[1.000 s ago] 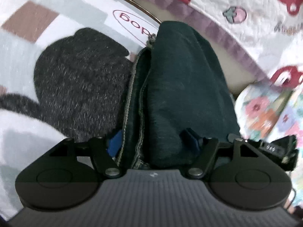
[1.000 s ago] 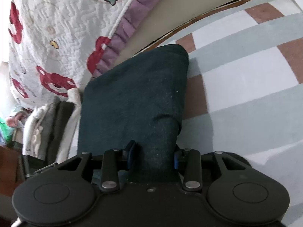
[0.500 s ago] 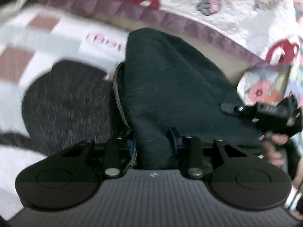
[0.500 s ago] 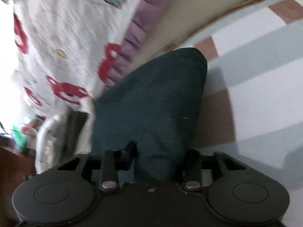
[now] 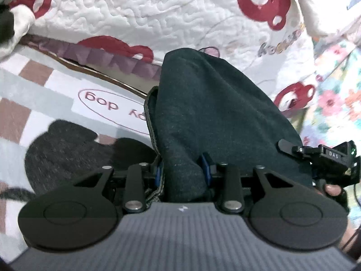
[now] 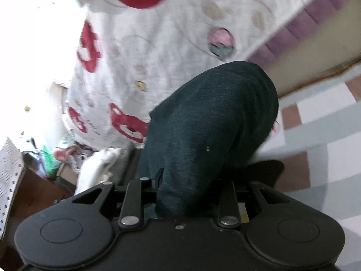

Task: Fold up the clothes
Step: 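Lift the folded dark green cloth with both grippers and carry it onto the clothes stack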

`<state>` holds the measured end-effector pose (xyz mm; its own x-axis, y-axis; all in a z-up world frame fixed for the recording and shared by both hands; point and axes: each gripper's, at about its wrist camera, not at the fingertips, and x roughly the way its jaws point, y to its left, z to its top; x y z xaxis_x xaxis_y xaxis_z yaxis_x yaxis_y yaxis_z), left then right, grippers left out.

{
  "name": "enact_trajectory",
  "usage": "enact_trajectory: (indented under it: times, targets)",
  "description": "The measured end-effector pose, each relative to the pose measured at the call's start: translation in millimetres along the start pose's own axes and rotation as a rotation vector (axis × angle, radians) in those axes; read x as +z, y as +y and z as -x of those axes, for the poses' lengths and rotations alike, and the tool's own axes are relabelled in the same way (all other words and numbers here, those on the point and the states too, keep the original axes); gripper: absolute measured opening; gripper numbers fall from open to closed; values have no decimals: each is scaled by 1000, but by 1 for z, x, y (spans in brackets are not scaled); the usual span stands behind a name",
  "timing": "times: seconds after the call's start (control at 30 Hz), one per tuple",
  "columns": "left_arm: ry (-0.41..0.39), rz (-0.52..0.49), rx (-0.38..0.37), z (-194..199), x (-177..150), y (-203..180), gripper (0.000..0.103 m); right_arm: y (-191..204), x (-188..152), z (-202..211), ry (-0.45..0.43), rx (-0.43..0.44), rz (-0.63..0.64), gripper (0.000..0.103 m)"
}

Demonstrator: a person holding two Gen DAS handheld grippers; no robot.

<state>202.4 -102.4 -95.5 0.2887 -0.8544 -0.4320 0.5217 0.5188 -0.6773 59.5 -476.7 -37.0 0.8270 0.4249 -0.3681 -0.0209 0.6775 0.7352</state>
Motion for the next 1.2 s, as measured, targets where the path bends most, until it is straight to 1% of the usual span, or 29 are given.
enact_trajectory:
  times: [0.1,0.2,0.3,0.43,0.53,0.73,0.8,0.87,0.93,1.03,1.13,1.2]
  targets:
    - [28,73,-48,12,2,4,31,26,5,11,0,36,44,34]
    - [57,185,-80,17,0,16,32,49,7,15,31,29,105,34]
    - [80,247,-82,16,-3,27,32,60,8,11,70,13,119,34]
    - [97,213,-58,22,-3,19,31,61,0,12,73,30,106,34]
    - [94,233,-69,32,-1,14,32,62,-5,22,52,60,86,34]
    - [64,187,-50,68,-3,-9,31,90,-4,36,69,50,112,34]
    - [43,209,-57,87,-2,-9,31,109,-2,36,102,25,156,34]
    - [9,262,-53,110,-6,-4,31,129,-1,33,140,6,204,34]
    - [-19,295,-8,136,-13,-2,32,145,-5,23,177,63,222,34]
    - [-62,296,77,180,-26,-4,31,172,-12,3,235,136,273,34]
    - [-120,367,106,229,-36,5,31,202,-18,-24,286,203,304,34]
    - [-164,374,148,267,-38,6,31,227,-23,-41,321,251,327,34]
